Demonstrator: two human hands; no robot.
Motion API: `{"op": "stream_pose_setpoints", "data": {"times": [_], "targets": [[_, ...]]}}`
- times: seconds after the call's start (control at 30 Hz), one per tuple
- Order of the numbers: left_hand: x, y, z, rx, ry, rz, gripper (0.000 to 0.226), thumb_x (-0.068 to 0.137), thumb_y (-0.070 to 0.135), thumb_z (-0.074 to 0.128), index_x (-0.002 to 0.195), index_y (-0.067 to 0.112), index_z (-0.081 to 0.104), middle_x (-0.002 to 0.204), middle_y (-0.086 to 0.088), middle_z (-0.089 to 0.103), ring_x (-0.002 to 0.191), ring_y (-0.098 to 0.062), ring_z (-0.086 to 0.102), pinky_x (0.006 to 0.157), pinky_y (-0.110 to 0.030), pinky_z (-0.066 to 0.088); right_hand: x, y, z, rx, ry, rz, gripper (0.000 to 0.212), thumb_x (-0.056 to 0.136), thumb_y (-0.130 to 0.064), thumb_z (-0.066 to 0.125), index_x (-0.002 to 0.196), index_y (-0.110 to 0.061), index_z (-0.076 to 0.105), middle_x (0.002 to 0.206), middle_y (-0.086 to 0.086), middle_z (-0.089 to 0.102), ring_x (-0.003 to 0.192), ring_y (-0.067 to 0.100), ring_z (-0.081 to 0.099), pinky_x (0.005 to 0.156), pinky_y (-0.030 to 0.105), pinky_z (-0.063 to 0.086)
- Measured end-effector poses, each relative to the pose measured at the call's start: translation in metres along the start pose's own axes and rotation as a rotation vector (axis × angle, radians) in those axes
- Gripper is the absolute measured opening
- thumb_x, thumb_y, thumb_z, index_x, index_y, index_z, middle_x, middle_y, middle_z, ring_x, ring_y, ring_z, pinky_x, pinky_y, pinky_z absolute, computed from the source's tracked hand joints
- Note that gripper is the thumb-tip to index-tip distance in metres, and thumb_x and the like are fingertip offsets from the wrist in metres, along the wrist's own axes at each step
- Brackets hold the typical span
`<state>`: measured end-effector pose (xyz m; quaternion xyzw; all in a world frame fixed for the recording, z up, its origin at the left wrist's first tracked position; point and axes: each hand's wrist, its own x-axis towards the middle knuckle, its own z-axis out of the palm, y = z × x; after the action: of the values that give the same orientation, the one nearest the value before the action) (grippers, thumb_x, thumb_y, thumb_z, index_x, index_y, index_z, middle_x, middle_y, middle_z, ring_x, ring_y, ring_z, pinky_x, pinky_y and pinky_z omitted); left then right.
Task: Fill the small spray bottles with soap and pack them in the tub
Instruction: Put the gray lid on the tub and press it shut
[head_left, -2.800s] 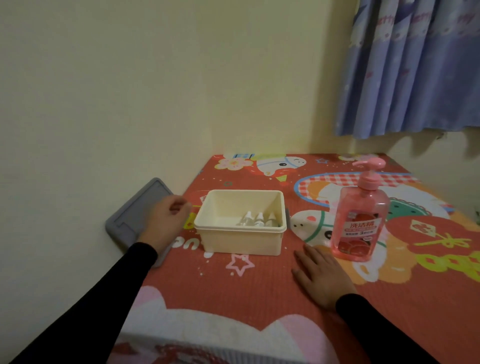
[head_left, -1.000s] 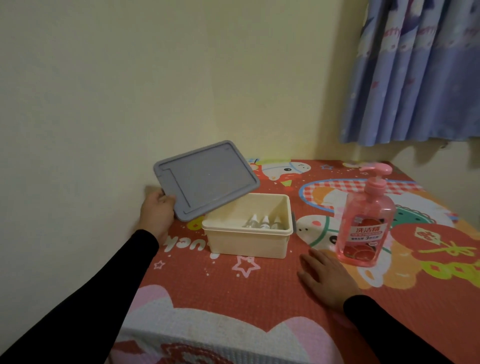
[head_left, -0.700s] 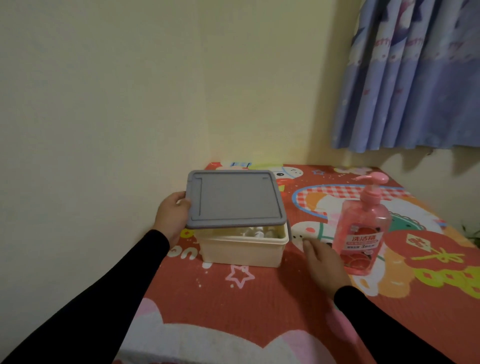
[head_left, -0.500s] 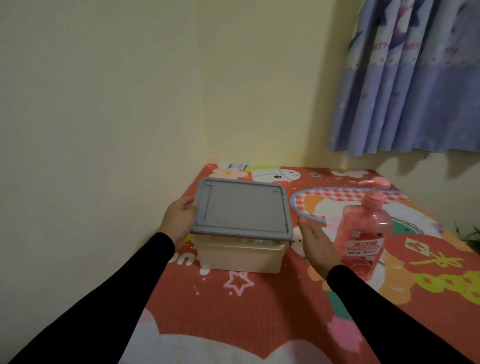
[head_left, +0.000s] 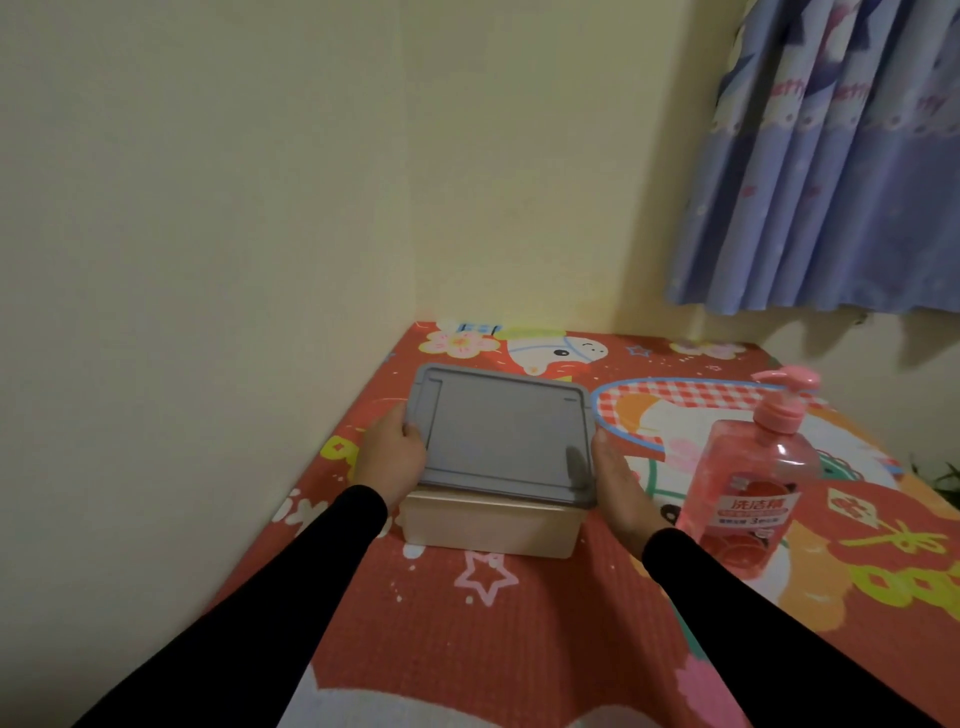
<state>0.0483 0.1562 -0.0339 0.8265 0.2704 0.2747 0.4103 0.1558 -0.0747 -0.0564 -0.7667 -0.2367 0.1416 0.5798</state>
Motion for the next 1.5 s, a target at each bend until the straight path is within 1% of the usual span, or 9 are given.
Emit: {"op": "stream_pose_setpoints", "data": {"times": [0.1,0.23,0.47,0.53,0.6,0.67,0.77,1.23,1.5], "targets": [[-0.001,-0.006,0.002,0.020,-0.023,-0.032,0.035,0.091,0.005,0.037,0.118,0.011,0.059,0.112,-0.013,0.064,0.100,-0.034,0.059,0.087,-0.046,0.052,-0.001,-0.003,0.001,-0.039,0.000,-0.023,0.052,0.101,-0.049,0.013,0.149,-0.031,0.023,0.137,-0.020,0.025,0.134,-0.001,0.023,0.111,0.021,0.014],[-0.003,-0.009,0.005,-0.015,-0.074,-0.066,0.040,0.093,0.004,0.035,0.123,0.015,0.058,0.113,-0.010,0.064,0.098,-0.031,0.061,0.083,-0.039,0.053,0.008,0.007,0.002,-0.126,0.004,0.017,0.060,0.100,-0.052,0.012,0.153,-0.024,0.017,0.159,-0.009,0.013,0.145,0.004,0.012,0.120,0.028,0.007],[0.001,-0.019,0.010,0.028,-0.137,-0.130,0.033,0.097,0.007,0.032,0.124,0.011,0.053,0.114,-0.011,0.060,0.094,-0.027,0.057,0.071,-0.032,0.044,0.014,0.008,0.005,-0.279,0.015,0.002,0.065,0.099,-0.054,0.017,0.155,-0.021,0.011,0.162,-0.006,0.005,0.148,0.008,0.004,0.118,0.026,0.002],[0.004,-0.020,0.010,0.112,-0.150,-0.090,0.037,0.097,0.007,0.034,0.131,0.010,0.048,0.121,-0.014,0.057,0.100,-0.029,0.055,0.076,-0.034,0.043,0.018,0.008,0.003,-0.411,0.020,-0.053,0.064,0.101,-0.051,0.021,0.155,-0.019,0.008,0.163,-0.004,0.000,0.148,0.009,-0.002,0.120,0.028,0.000],[0.010,-0.022,0.010,0.342,-0.153,0.038,0.045,0.098,0.012,0.036,0.143,0.009,0.037,0.140,-0.018,0.045,0.120,-0.035,0.047,0.095,-0.040,0.041,0.021,0.008,-0.001,-0.601,-0.003,-0.132,0.064,0.101,-0.049,0.024,0.154,-0.020,0.006,0.162,-0.001,-0.006,0.149,0.012,-0.007,0.122,0.034,0.000],[0.013,-0.020,0.011,0.590,-0.184,0.169,0.052,0.102,0.029,0.030,0.152,0.013,0.023,0.158,-0.014,0.023,0.142,-0.034,0.025,0.115,-0.044,0.023,0.026,0.006,-0.005,-0.815,-0.072,-0.188,0.065,0.100,-0.051,0.024,0.154,-0.021,0.005,0.162,0.000,-0.008,0.149,0.016,-0.010,0.122,0.038,0.000],[0.016,-0.018,0.010,0.747,-0.331,0.168,0.060,0.101,0.051,0.015,0.155,0.025,0.012,0.164,-0.003,-0.001,0.149,-0.029,0.002,0.119,-0.047,0.004,0.028,0.000,-0.007,-0.955,-0.161,-0.205,0.067,0.100,-0.053,0.024,0.155,-0.020,0.004,0.161,-0.001,-0.009,0.148,0.018,-0.013,0.122,0.037,-0.004],[0.016,-0.008,0.005,0.736,-0.474,0.145,0.070,0.096,0.062,0.025,0.155,0.027,0.013,0.163,0.000,-0.010,0.149,-0.026,0.011,0.119,-0.039,0.014,0.023,-0.010,-0.003,-0.849,-0.181,-0.072,0.064,0.097,-0.056,0.034,0.153,-0.028,0.020,0.163,0.000,-0.005,0.149,0.020,0.010,0.117,0.031,0.013],[0.021,-0.015,0.006,0.728,-0.508,0.110,0.073,0.093,0.067,0.021,0.155,0.029,0.009,0.162,0.004,-0.016,0.149,-0.028,0.013,0.119,-0.042,0.016,0.023,-0.013,-0.003,-0.908,-0.223,-0.023,0.072,0.091,-0.069,0.021,0.152,-0.029,0.022,0.163,0.000,-0.002,0.149,0.021,0.009,0.119,0.034,0.013]]}}
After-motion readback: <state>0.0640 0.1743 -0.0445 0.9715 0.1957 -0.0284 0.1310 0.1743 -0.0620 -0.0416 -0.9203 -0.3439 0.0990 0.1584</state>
